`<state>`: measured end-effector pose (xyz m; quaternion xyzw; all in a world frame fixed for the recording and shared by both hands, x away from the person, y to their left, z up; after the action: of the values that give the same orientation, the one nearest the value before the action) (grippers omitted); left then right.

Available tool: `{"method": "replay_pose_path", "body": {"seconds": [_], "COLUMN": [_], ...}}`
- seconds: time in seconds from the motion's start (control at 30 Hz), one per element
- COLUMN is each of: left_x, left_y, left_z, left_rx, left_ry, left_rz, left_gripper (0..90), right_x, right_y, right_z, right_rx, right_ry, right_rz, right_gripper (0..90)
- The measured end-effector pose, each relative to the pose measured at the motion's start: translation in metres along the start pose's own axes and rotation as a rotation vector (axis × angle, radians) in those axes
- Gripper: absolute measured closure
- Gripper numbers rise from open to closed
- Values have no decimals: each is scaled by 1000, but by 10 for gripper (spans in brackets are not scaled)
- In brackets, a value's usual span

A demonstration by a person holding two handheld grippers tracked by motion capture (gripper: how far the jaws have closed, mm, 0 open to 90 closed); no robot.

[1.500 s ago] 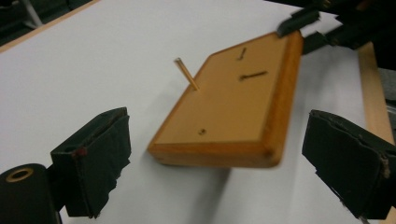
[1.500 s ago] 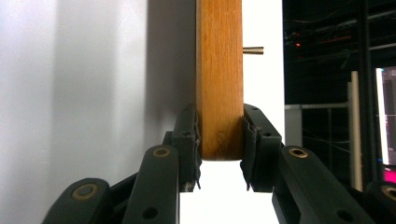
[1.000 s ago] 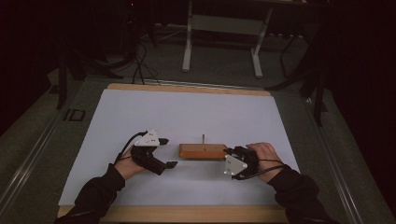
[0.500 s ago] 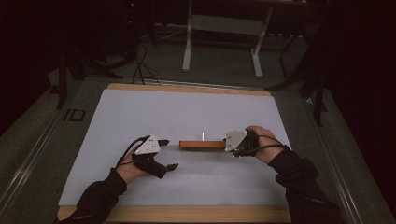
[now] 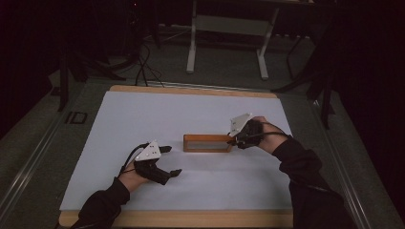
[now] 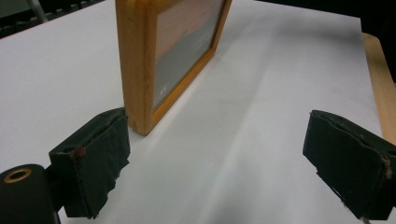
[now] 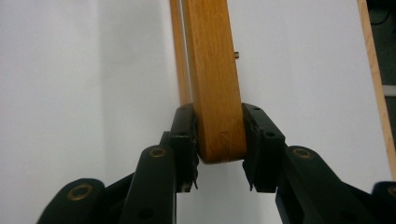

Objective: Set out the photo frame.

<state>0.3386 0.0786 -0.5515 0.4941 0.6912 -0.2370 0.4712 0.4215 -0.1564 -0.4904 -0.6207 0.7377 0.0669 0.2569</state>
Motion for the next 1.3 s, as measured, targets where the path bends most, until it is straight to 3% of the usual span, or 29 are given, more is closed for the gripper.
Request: {"method": "replay_pose_path", "body": {"seconds": [0.27,0.5,1.0,1.3], "left_x": [3,7,9,10], "left_y": [3,4,4,2], "left_z": [0,2,3,4], "left_rx": [-2,3,5,9], "left_ry": [-22,-12,-15,-9], "left_rz": [-32,-39,-41,-34], "left_gripper": [78,79,79,78], "right_x": [-4,-7,-11,-9], "right_y": [-16,-28,-49,-57], "right_z": [5,10,21,28], "right_rx": [-55,-81,-98,-82], "right_ry": [28,42,45,48], "right_rz": [65,102,169,209], "right_gripper": [663,654,620,587]}}
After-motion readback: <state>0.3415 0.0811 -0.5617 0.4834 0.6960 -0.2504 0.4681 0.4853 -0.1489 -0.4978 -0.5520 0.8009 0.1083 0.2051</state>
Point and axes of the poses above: each handheld gripper's, and its own axes: z roughly forward along the jaws, x roughly out of its underside, y roughly to its left, the point moved 8 cm from there along z, roughly forward along the jaws, and after that the axes turned 11 degrees about z, right-handed, at the moved point
